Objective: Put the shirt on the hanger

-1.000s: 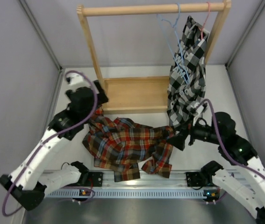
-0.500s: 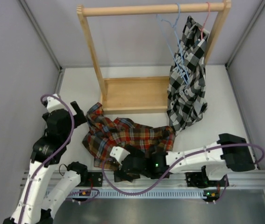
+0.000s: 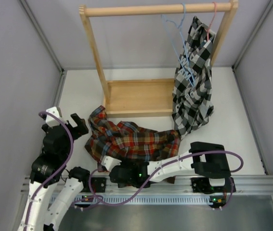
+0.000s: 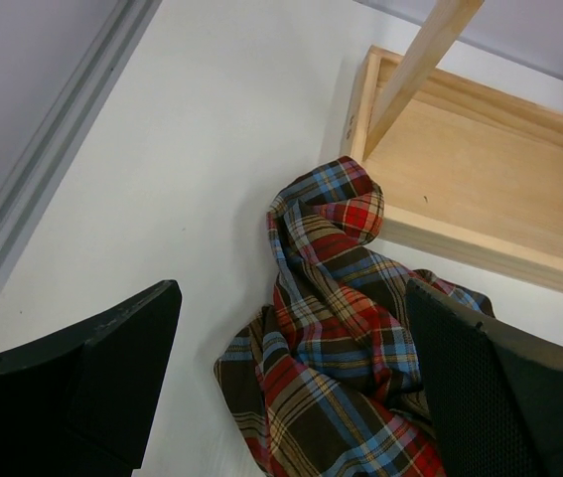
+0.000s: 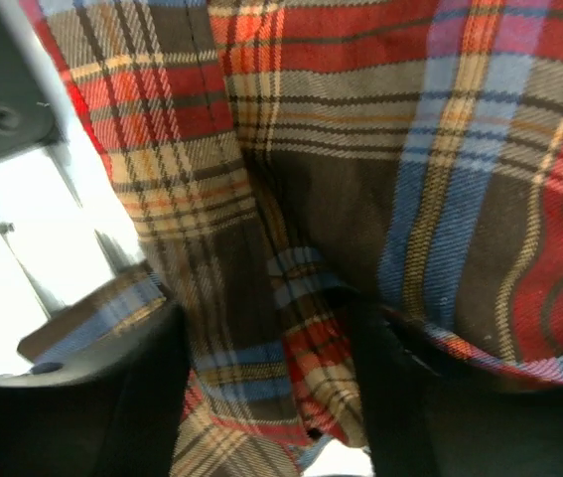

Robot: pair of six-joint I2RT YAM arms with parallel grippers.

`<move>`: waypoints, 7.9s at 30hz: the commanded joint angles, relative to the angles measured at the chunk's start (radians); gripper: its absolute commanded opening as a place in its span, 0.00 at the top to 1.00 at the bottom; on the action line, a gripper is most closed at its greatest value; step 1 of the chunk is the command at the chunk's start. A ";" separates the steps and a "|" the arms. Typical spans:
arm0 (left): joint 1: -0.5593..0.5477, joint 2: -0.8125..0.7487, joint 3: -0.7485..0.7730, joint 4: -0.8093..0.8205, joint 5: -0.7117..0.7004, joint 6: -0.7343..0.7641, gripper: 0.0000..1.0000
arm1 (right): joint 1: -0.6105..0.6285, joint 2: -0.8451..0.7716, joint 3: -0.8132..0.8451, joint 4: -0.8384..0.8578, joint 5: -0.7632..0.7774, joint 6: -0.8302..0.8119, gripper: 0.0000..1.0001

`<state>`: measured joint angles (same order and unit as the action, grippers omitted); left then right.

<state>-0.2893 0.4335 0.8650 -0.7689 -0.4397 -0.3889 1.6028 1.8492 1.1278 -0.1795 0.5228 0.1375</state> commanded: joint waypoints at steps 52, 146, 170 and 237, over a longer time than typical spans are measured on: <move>-0.577 0.373 -0.192 0.401 -0.120 -0.173 0.61 | -0.707 -0.386 0.178 -0.293 -0.529 0.080 0.91; -0.539 0.884 0.200 0.302 0.274 -0.042 1.00 | -0.730 -0.975 -0.306 -0.350 -0.271 0.350 0.98; -0.539 0.657 0.069 0.416 0.369 0.032 1.00 | -0.730 -0.786 0.124 -0.506 -0.304 -0.147 0.21; -0.672 0.666 -0.030 0.491 0.203 0.078 0.53 | -0.807 -0.539 0.162 -0.457 -0.428 -0.096 1.00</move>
<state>-0.9615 1.0863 0.8505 -0.3870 -0.2783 -0.3111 0.8211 1.3334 1.2457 -0.6270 0.1188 0.0269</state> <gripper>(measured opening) 0.471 0.011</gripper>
